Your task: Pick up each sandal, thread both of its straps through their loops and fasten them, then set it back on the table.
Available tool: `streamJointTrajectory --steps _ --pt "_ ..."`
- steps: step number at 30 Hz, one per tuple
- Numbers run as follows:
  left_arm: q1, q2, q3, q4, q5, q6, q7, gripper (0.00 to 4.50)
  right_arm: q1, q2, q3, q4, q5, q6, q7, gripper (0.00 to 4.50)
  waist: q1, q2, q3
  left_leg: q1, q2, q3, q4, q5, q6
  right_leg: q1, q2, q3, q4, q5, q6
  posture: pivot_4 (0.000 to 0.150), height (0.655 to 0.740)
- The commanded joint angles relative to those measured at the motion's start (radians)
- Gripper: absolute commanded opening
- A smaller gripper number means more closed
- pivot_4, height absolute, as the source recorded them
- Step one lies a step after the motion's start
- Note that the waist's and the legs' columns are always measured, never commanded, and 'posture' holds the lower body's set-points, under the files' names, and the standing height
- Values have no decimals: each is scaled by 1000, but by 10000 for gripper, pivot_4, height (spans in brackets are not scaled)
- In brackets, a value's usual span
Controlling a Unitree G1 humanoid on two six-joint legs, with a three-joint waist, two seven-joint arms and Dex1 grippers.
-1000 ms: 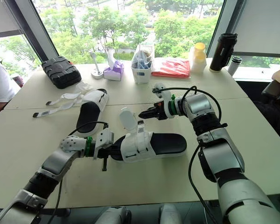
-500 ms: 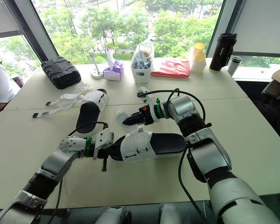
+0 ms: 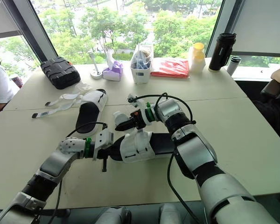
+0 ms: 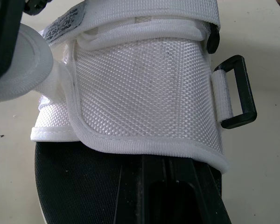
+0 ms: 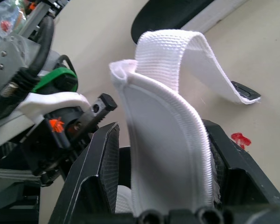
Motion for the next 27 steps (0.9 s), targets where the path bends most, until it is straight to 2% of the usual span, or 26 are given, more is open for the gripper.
streamJointTrajectory --steps 1,3,5,6,27 --pt "50 8 -58 52 73 66 25 0 -60 24 -23 74 -27 -67 33 27112 0 0 0 0 0 0 0 0 0 0 0 0 0 0 0 1500 7400" --pt "56 11 -56 45 71 69 27 0 -77 44 -38 117 -38 -89 22 32720 -3 0 0 0 0 0 0 0 0 0 0 0 0 0 0 1500 7400" --pt "59 12 -55 41 70 71 29 0 -91 56 -53 145 -44 -101 23 42993 -4 0 0 0 0 0 -1 0 0 -1 0 0 0 0 0 1500 7400" --pt "59 13 -55 41 70 71 30 0 -101 62 -65 155 -41 -95 29 44129 -4 0 0 0 0 0 -1 0 0 -1 0 0 1 0 0 1500 7400" --pt "59 5 -53 43 73 67 40 0 -241 126 -305 237 -2 -41 -48 44129 -6 0 0 0 0 -1 -1 0 -1 -1 0 1 1 0 0 1500 7400"
